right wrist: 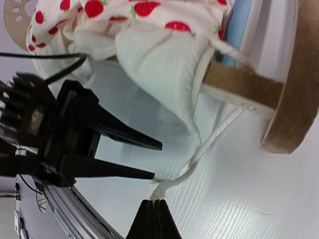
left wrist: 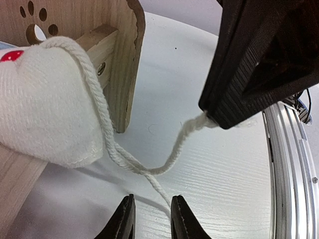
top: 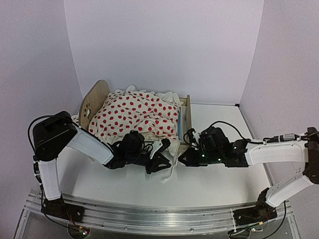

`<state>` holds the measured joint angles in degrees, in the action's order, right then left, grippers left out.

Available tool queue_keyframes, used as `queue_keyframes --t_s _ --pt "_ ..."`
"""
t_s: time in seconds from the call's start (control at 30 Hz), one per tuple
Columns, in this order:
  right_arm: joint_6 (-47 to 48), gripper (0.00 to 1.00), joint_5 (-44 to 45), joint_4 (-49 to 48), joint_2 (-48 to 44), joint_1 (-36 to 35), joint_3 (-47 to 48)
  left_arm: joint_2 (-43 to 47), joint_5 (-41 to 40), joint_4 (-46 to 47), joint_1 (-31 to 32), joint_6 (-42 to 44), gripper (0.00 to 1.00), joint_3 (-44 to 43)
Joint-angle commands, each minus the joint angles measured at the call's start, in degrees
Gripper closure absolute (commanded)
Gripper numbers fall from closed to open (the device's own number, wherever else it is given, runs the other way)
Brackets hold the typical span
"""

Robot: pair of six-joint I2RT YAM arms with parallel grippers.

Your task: Set up the pet bed

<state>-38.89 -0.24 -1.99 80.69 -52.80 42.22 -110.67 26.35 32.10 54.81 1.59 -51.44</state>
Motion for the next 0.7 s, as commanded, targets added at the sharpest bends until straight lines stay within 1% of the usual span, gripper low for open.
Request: queue_keyframes --t_s 0.0,0.13,0.23,0.3,0.4,0.47,0.53,0.6,0.67 --pt "-5.22 1.00 5.81 3.63 -0.83 0.09 3.62 1.06 -1.93 5.10 0.15 -4.42 0.72 -1.02" --pt "-6.08 1.00 5.61 3.75 0.06 0.08 3.66 -3.53 -9.40 7.79 0.68 -9.31 0.70 -3.37" --pt "-6.53 1.00 4.94 3.77 0.42 0.11 3.61 -6.40 -12.80 10.40 1.14 -12.47 0.70 -4.84" --pt "-6.80 1.00 4.82 3.80 0.36 0.08 3.15 -7.83 -13.99 11.92 1.74 -13.48 0.70 -6.01" --pt "-6.78 1.00 5.12 3.67 0.10 0.14 2.72 -9.57 -13.58 13.10 2.84 -14.14 0.69 -7.47" --pt "-6.21 1.00 4.67 3.71 0.26 0.09 2.95 -10.37 -15.21 12.90 3.35 -15.27 0.70 -8.32" --pt "-5.44 1.00 3.77 3.67 0.43 0.09 3.27 -11.10 -17.84 12.02 3.30 -16.38 0.75 -9.25" --pt "-5.46 1.00 3.32 3.68 0.34 0.08 3.11 -11.58 -19.13 11.48 3.30 -16.13 0.83 -9.70" --pt "-5.53 1.00 3.47 3.68 -0.10 0.11 2.60 -11.35 -19.23 10.80 3.29 -15.48 0.93 -9.80"
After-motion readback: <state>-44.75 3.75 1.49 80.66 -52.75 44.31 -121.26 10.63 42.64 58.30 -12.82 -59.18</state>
